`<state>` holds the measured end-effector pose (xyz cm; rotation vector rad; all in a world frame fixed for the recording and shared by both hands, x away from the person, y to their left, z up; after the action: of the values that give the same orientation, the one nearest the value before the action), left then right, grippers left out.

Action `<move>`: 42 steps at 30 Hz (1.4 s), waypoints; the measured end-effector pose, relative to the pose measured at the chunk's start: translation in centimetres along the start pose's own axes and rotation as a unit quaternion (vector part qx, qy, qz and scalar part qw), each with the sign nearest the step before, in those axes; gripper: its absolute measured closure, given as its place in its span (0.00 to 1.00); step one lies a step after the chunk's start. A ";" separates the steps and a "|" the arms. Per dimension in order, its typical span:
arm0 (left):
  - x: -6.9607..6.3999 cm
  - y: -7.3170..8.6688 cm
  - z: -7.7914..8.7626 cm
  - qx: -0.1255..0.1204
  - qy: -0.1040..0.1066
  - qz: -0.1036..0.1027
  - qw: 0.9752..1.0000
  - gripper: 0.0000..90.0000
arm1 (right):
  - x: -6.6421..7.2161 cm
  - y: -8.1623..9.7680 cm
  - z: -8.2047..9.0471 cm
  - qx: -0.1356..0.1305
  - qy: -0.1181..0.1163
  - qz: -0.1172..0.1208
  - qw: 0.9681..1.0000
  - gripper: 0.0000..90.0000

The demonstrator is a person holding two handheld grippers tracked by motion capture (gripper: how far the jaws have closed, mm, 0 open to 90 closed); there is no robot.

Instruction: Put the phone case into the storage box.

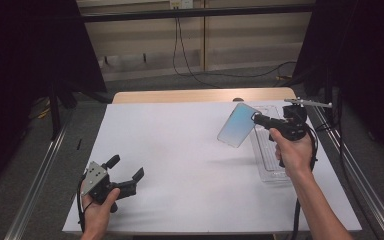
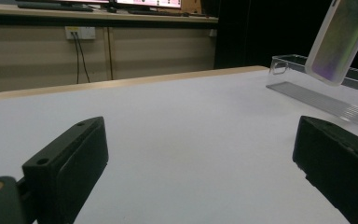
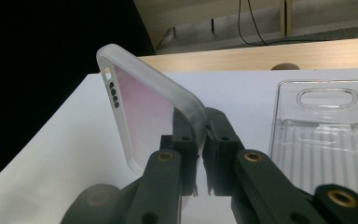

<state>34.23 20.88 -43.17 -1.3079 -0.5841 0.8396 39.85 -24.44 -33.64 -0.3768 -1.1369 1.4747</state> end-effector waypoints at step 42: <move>-0.3 0.6 -0.9 0.014 -0.012 -0.010 1.000 0.04 | -3.4 -4.8 2.3 -0.057 0.052 0.072 0.994 0.94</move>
<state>34.62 20.18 -43.90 -1.2653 -0.6008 0.8440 41.76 -29.19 -29.92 -0.6179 -1.1321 1.5002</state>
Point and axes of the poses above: each handheld gripper's, and its own axes: z roughly backward along the jaws, y roughly out of its underside, x roughly to its left, the point moved 4 cm from there along -z, roughly forward along the jaws, and after that the axes turned 1 degree about y, right-handed, at the moved point
